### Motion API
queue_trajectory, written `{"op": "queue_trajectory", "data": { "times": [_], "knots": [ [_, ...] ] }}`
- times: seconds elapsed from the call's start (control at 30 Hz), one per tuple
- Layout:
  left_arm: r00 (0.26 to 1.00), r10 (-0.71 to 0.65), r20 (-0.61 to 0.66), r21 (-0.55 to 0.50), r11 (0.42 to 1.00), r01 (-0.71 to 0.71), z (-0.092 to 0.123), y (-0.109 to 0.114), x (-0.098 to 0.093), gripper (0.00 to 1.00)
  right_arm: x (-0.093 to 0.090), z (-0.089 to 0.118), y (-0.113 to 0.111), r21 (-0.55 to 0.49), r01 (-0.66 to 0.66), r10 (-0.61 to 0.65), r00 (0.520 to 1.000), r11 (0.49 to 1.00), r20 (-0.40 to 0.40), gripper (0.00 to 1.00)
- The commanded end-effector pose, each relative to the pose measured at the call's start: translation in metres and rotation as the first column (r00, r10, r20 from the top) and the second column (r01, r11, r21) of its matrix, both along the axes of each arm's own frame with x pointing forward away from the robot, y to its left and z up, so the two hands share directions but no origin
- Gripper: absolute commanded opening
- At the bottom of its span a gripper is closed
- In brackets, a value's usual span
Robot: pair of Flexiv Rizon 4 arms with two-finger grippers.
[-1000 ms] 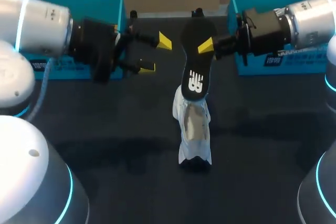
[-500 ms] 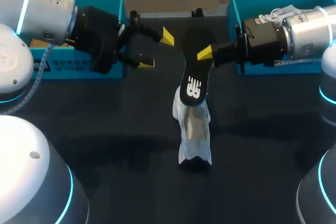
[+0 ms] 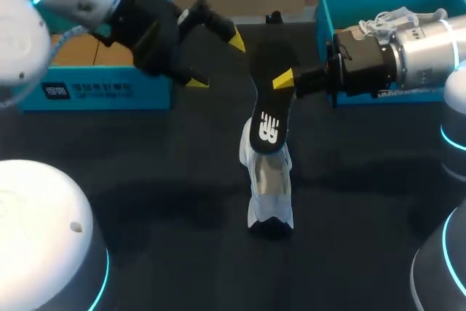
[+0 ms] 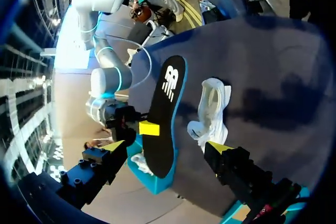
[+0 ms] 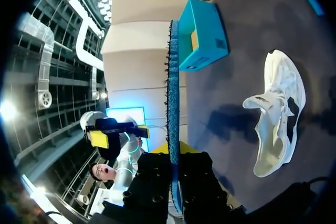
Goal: Take the shoe out of the shoebox, open the shoe tongue, remove and reinsert the insole, then place the shoe into the shoebox
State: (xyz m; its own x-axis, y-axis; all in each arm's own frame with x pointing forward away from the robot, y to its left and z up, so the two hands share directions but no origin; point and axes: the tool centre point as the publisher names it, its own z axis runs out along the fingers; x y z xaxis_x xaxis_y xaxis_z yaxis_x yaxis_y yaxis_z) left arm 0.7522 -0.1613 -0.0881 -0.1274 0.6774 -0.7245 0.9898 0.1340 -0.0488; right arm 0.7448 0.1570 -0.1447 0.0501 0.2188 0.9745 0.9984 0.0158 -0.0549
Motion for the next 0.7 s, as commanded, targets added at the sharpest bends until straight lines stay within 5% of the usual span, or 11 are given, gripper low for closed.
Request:
{"op": "queue_trajectory", "data": {
  "times": [0.03, 0.43, 0.7],
  "knots": [
    [0.993, 0.04, -0.113, 0.27, 0.963, -0.008, -0.001, -0.015, 0.015, 1.0, 0.001, -0.001, 0.005, 0.003, -0.007, 0.007, 1.0, 1.0, 0.004, 0.0],
    [0.996, -0.066, -0.068, 0.497, 0.863, 0.091, 0.005, -0.047, 0.019, 1.0, 0.002, -0.004, 0.012, -0.003, -0.029, 0.029, 0.999, 1.0, 0.014, 0.0],
    [0.991, -0.114, -0.062, 0.557, 0.82, 0.129, 0.011, -0.056, 0.012, 1.0, 0.002, -0.002, 0.012, -0.009, -0.033, 0.033, 0.999, 0.999, 0.02, 0.0]
  ]
}}
